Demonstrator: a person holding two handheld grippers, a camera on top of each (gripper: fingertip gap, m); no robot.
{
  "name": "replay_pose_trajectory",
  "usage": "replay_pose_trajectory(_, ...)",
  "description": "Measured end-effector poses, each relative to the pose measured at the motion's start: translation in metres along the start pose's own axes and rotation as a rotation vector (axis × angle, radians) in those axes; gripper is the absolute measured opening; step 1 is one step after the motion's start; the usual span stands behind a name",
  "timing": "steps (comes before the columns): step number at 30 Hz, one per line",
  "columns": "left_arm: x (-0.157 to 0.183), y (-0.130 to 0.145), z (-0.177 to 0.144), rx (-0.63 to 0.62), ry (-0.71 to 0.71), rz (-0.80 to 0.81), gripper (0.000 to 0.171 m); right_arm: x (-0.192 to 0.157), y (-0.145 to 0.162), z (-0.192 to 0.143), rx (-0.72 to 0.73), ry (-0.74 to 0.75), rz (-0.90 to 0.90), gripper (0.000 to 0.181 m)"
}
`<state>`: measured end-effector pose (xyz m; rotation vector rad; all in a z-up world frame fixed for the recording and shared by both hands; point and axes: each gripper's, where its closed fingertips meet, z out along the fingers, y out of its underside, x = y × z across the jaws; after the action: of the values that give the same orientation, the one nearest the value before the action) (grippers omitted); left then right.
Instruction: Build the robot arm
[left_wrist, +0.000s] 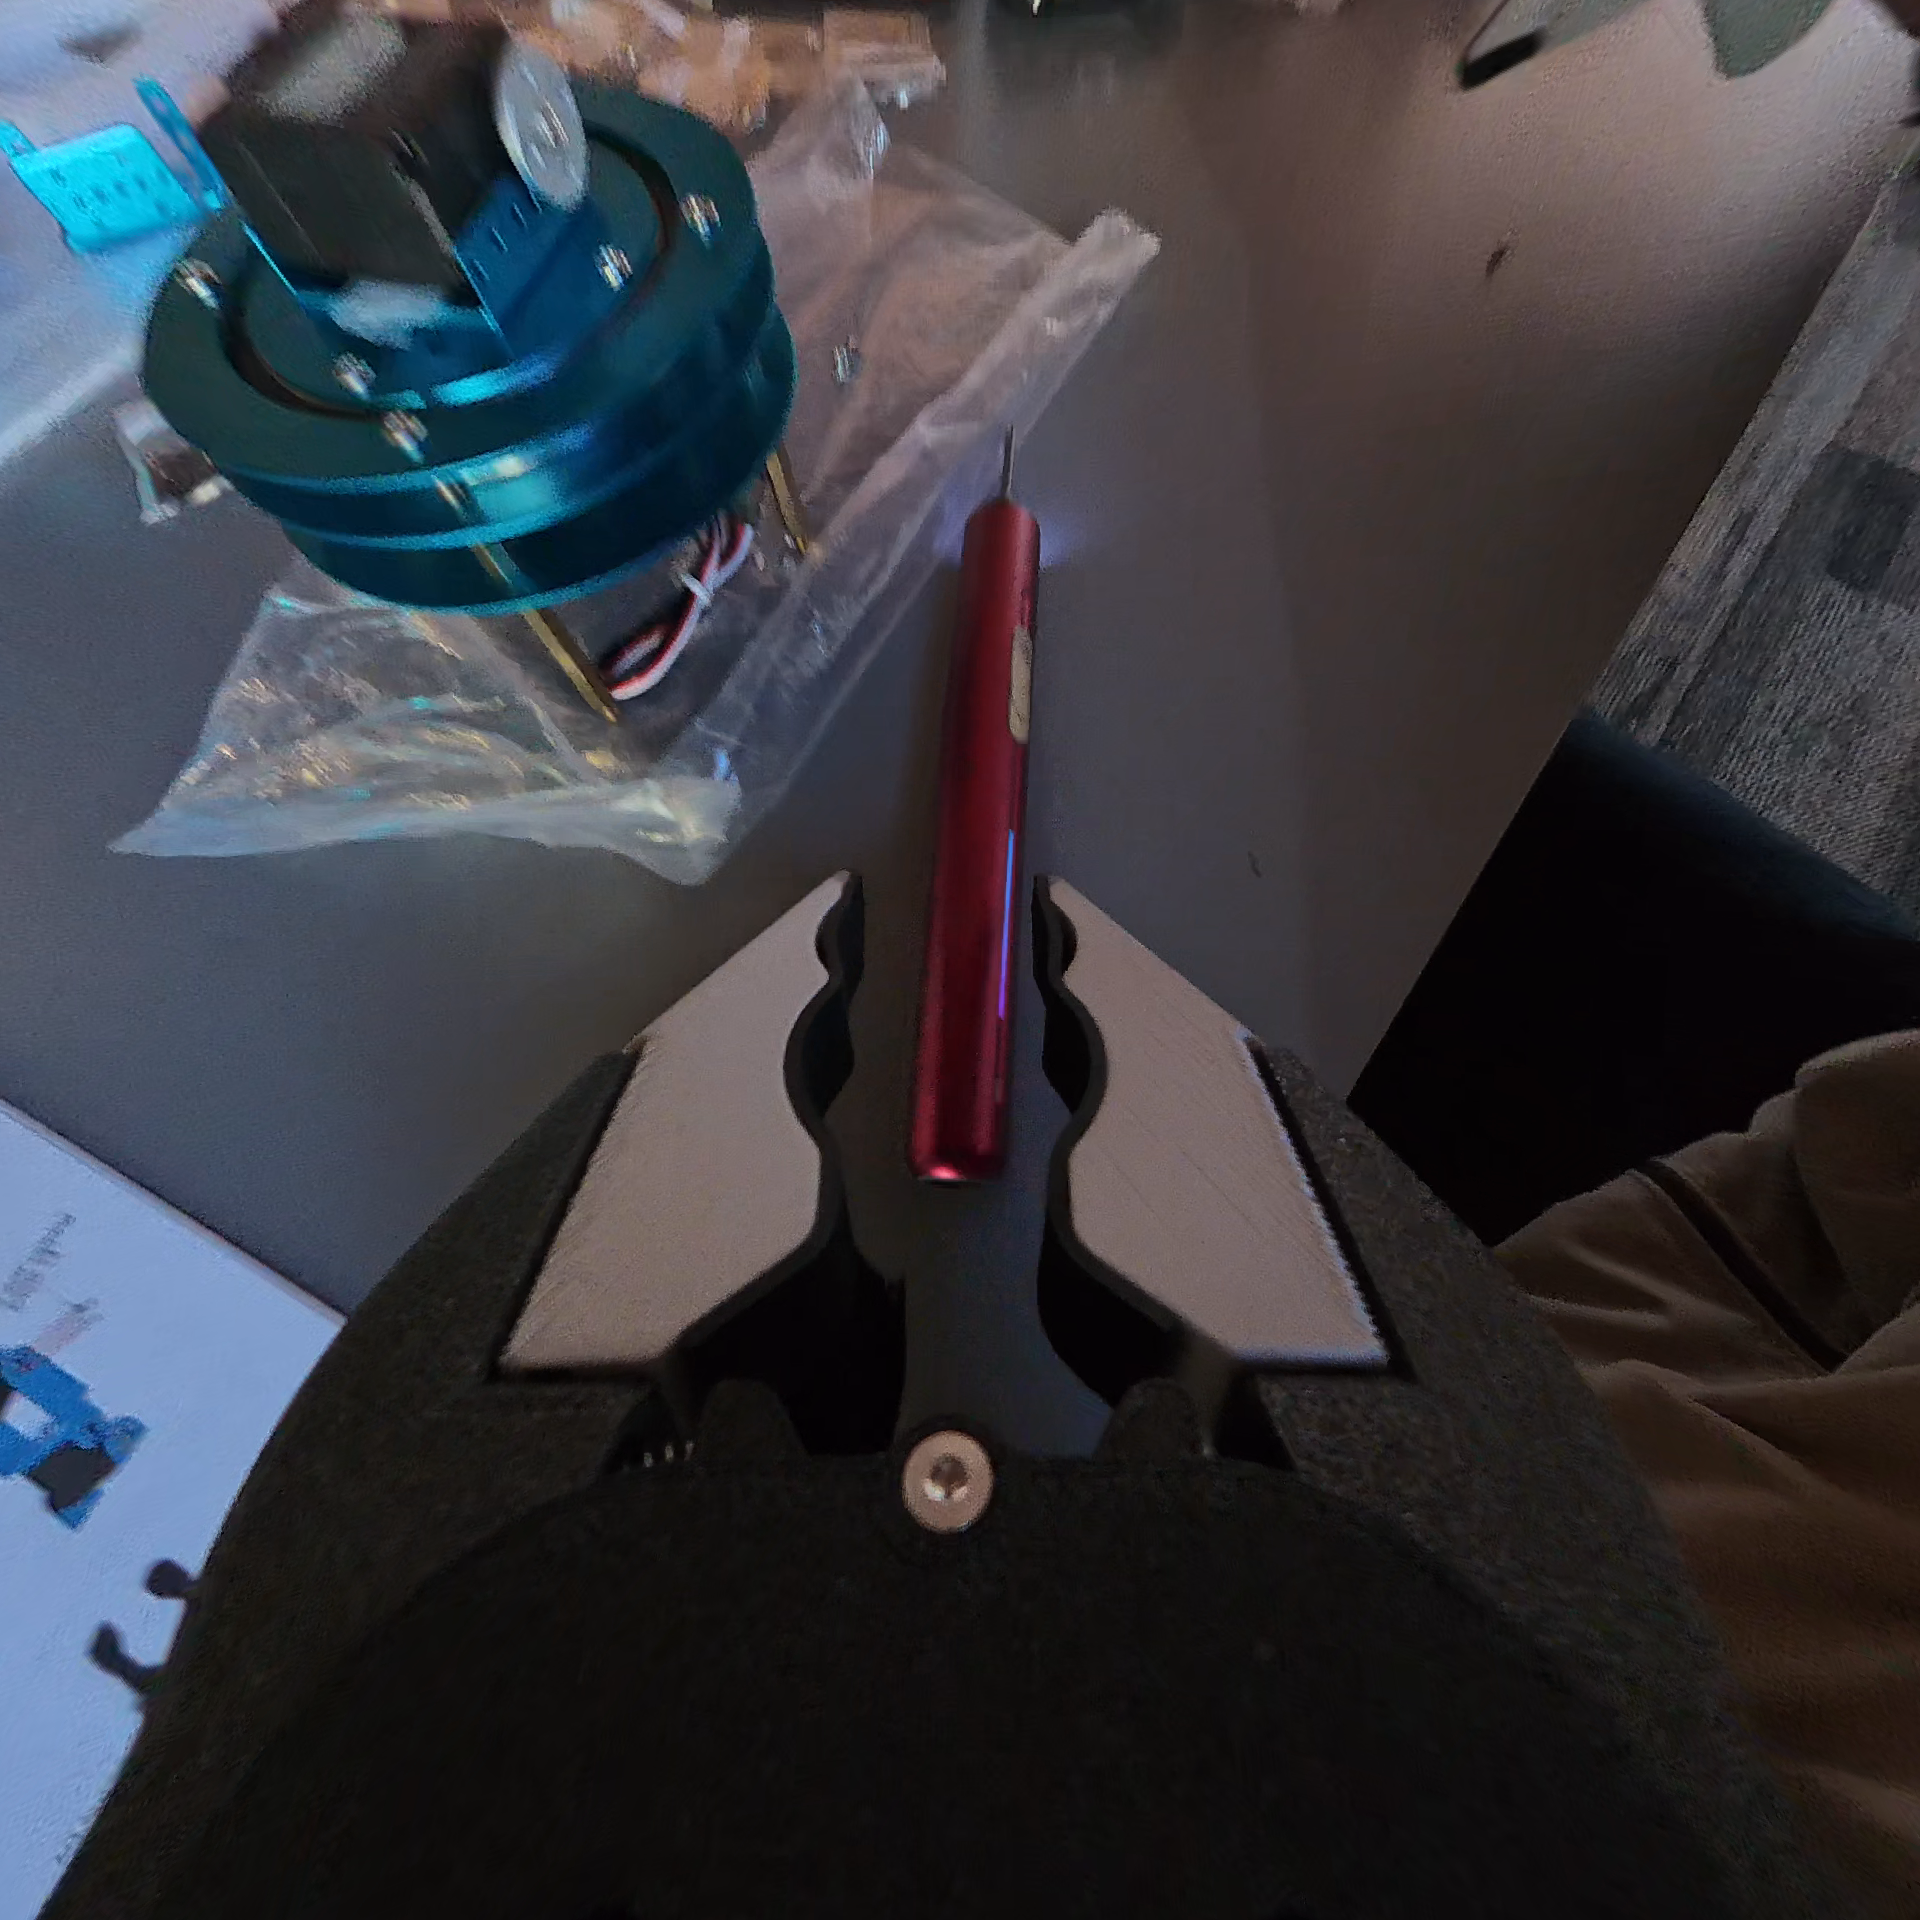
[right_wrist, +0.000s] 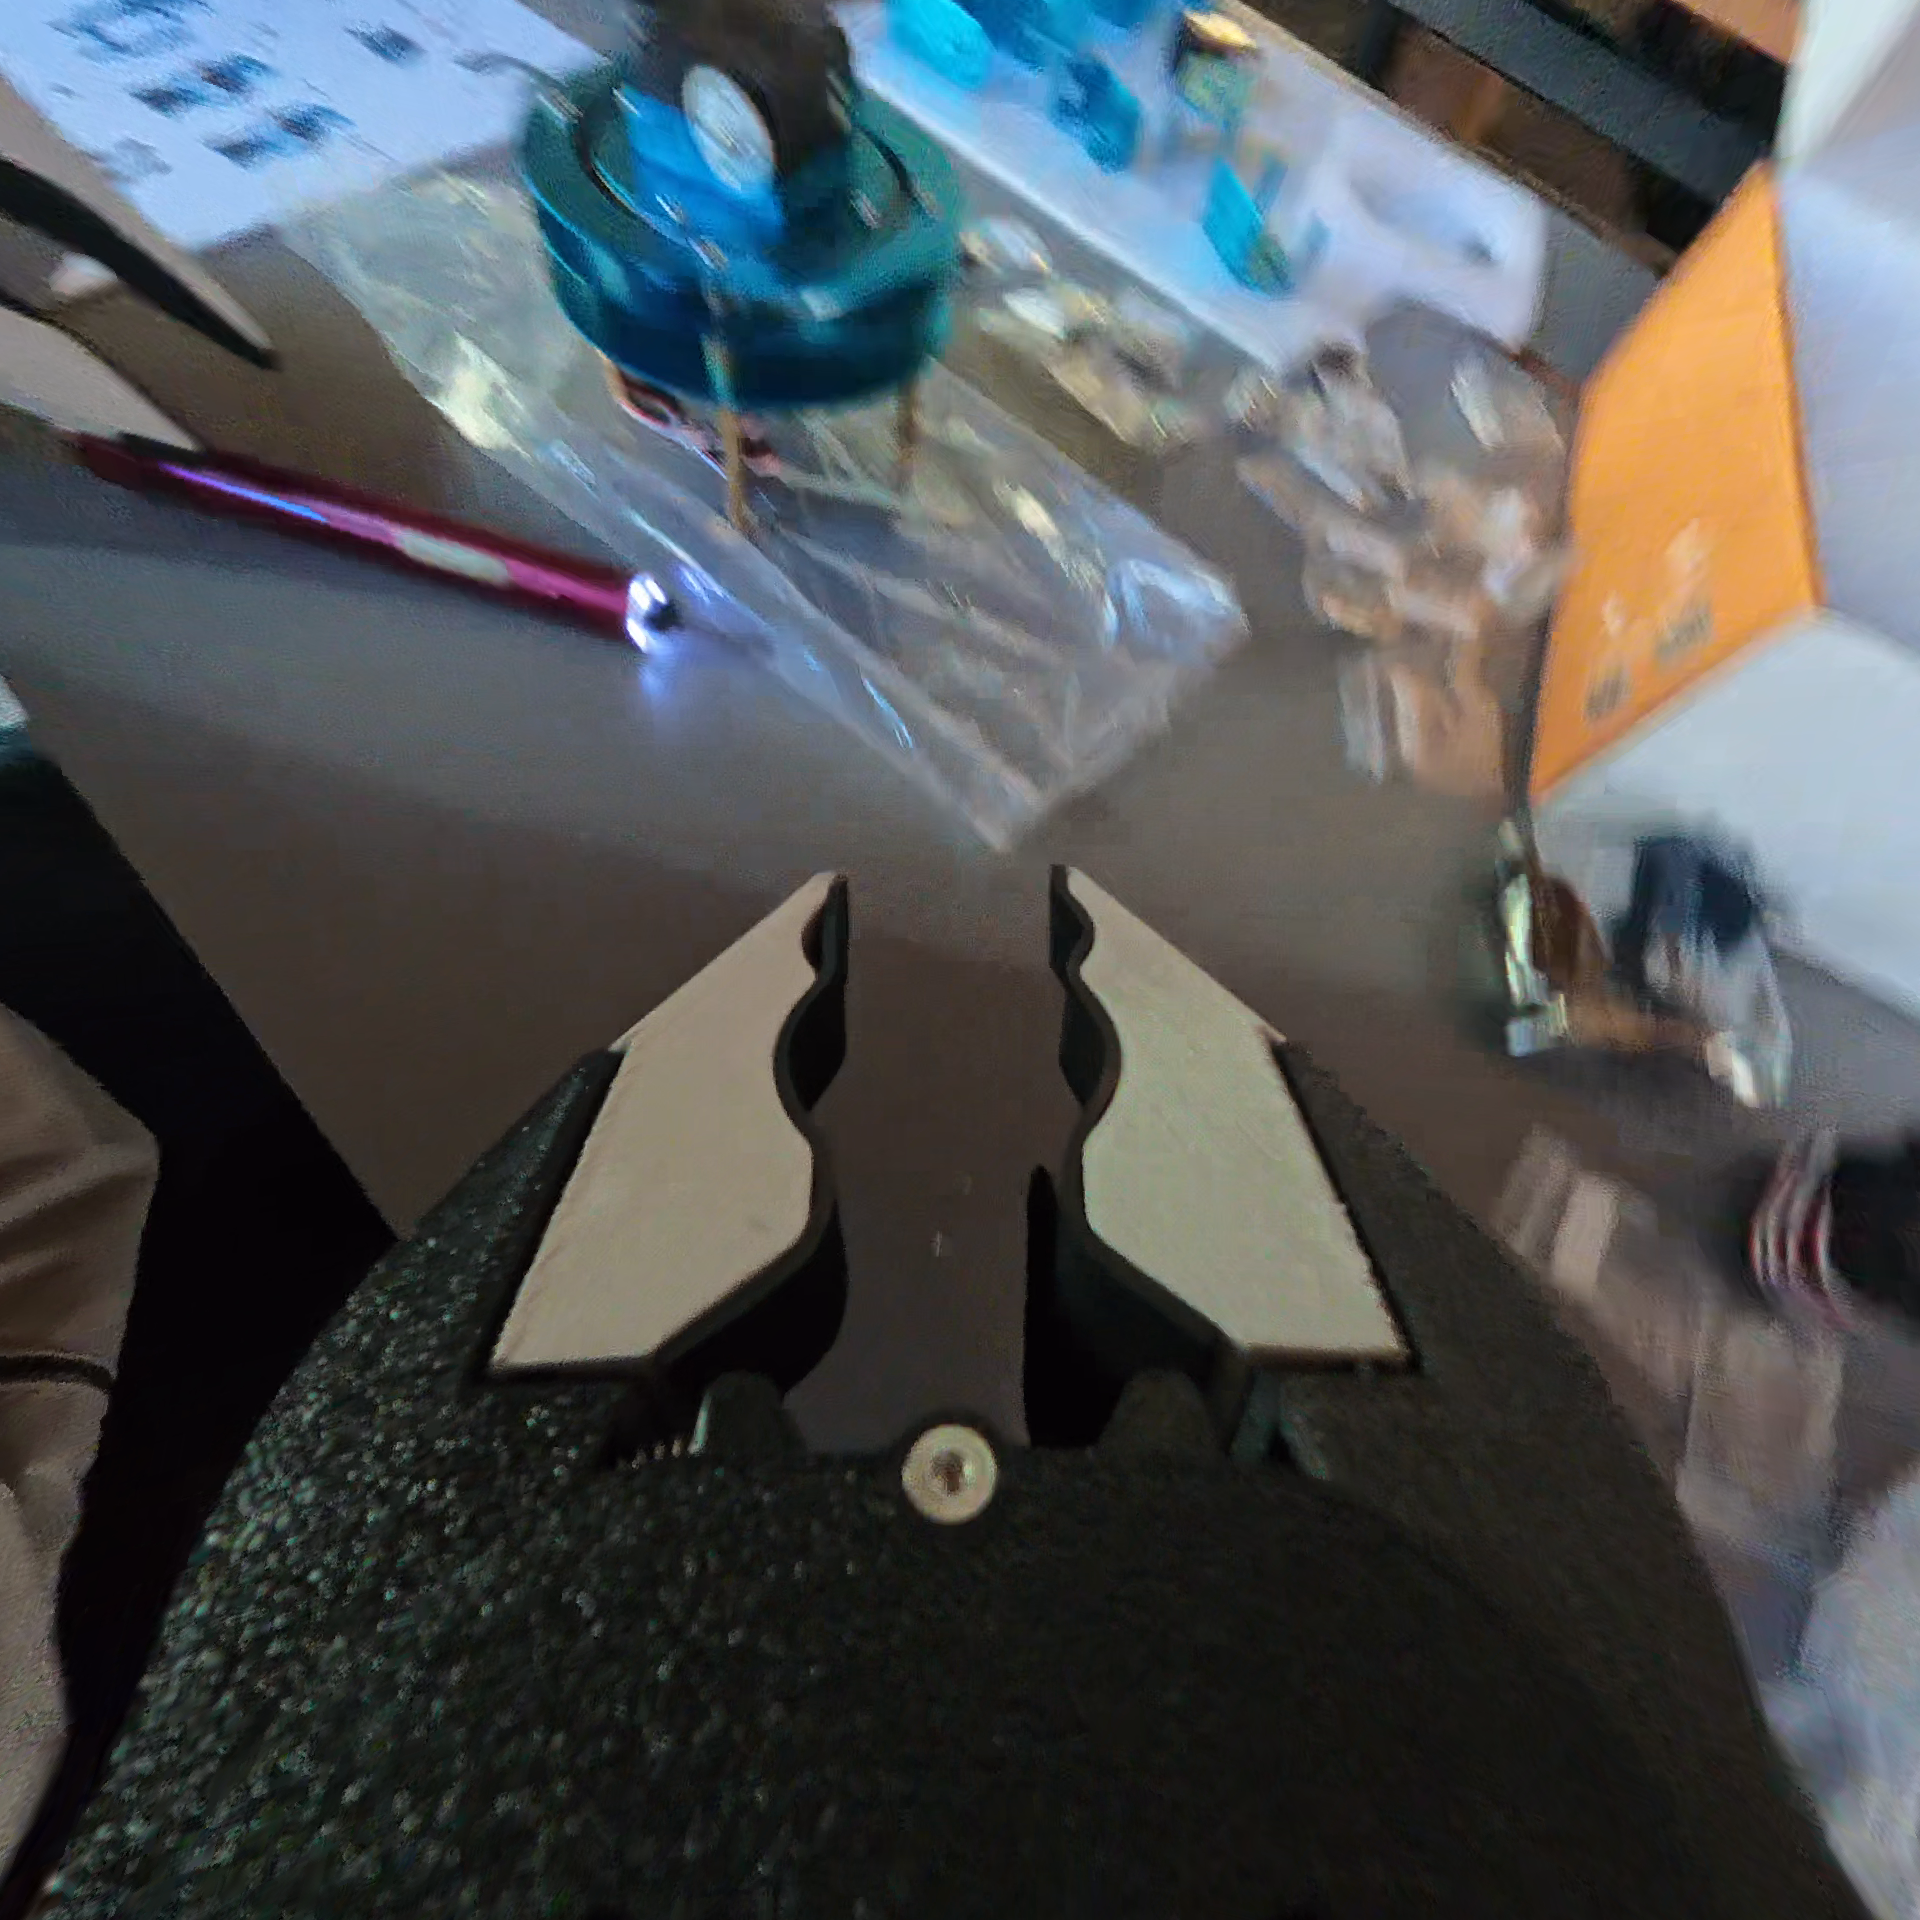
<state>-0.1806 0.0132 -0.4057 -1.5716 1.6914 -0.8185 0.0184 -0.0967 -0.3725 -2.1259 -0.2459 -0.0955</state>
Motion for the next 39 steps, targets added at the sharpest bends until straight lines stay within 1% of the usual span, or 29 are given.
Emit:
replay_pose_trajectory(1, -0.006, -0.011, -0.005, 0.023, 0.007, 0.006, 0.031, -0.005, -0.018, 0.010, -0.005, -0.075, -0.045, 0.043)
replay_pose_trajectory(2, -0.015, -0.024, -0.009, 0.047, 0.004, 0.014, 0.031, -0.012, -0.036, 0.022, -0.004, -0.156, -0.102, 0.044)
replay_pose_trajectory(4, -0.038, -0.058, -0.015, 0.113, -0.014, 0.038, 0.031, -0.023, -0.075, 0.048, 0.056, -0.312, -0.219, 0.045)
replay_pose_trajectory(6, -0.062, -0.095, -0.013, 0.170, -0.026, 0.100, 0.031, -0.031, -0.101, 0.077, 0.110, -0.485, -0.290, 0.051)
replay_pose_trajectory(7, -0.074, -0.111, -0.007, 0.189, -0.024, 0.137, 0.031, -0.031, -0.109, 0.091, 0.145, -0.553, -0.311, 0.054)
replay_pose_trajectory(9, -0.089, -0.136, 0.009, 0.234, 0.049, 0.183, 0.039, -0.027, -0.114, 0.117, 0.179, -0.657, -0.277, 0.053)
replay_pose_trajectory(11, -0.095, -0.148, 0.022, 0.266, 0.158, 0.152, 0.045, -0.028, -0.108, 0.129, 0.172, -0.738, -0.214, 0.055)
replay_pose_trajectory(13, -0.098, -0.146, 0.031, 0.283, 0.198, 0.137, 0.049, -0.029, -0.102, 0.124, 0.239, -0.755, -0.174, 0.054)
replay_pose_trajectory(14, -0.101, -0.141, 0.034, 0.277, 0.179, 0.152, 0.050, -0.028, -0.100, 0.119, 0.274, -0.758, -0.147, 0.053)
replay_pose_trajectory(16, -0.105, -0.133, 0.037, 0.274, 0.105, 0.191, 0.051, -0.024, -0.101, 0.109, 0.297, -0.757, -0.122, 0.051)
replay_pose_trajectory(18, -0.108, -0.134, 0.037, 0.308, 0.046, 0.206, 0.050, -0.015, -0.108, 0.109, 0.321, -0.723, -0.121, 0.049)
replay_pose_trajectory(20, -0.117, -0.138, 0.036, 0.335, 0.015, 0.172, 0.050, -0.012, -0.108, 0.108, 0.318, -0.749, -0.092, 0.049)
replay_pose_trajectory(23, -0.114, -0.134, 0.034, 0.335, 0.100, 0.130, 0.051, -0.006, -0.101, 0.116, 0.309, -0.748, -0.071, 0.048)
replay_pose_trajectory(24, -0.112, -0.133, 0.034, 0.336, 0.122, 0.124, 0.054, -0.005, -0.099, 0.118, 0.302, -0.752, -0.059, 0.048)
replay_pose_trajectory(28, -0.110, -0.126, 0.039, 0.322, 0.169, 0.109, 0.055, 0.000, -0.091, 0.128, 0.243, -0.714, -0.072, 0.046)
replay_pose_trajectory(33, -0.100, -0.113, 0.052, 0.258, 0.193, 0.154, 0.059, -0.015, -0.081, 0.133, 0.189, -0.737, -0.109, 0.048)
replay_pose_trajectory(34, -0.100, -0.112, 0.053, 0.251, 0.189, 0.158, 0.058, -0.017, -0.080, 0.133, 0.183, -0.734, -0.123, 0.048)
replay_pose_trajectory(36, -0.100, -0.110, 0.054, 0.244, 0.193, 0.164, 0.048, -0.019, -0.079, 0.133, 0.184, -0.731, -0.136, 0.047)
replay_pose_trajectory(39, -0.098, -0.109, 0.053, 0.243, 0.215, 0.160, 0.043, -0.019, -0.078, 0.134, 0.170, -0.741, -0.123, 0.047)
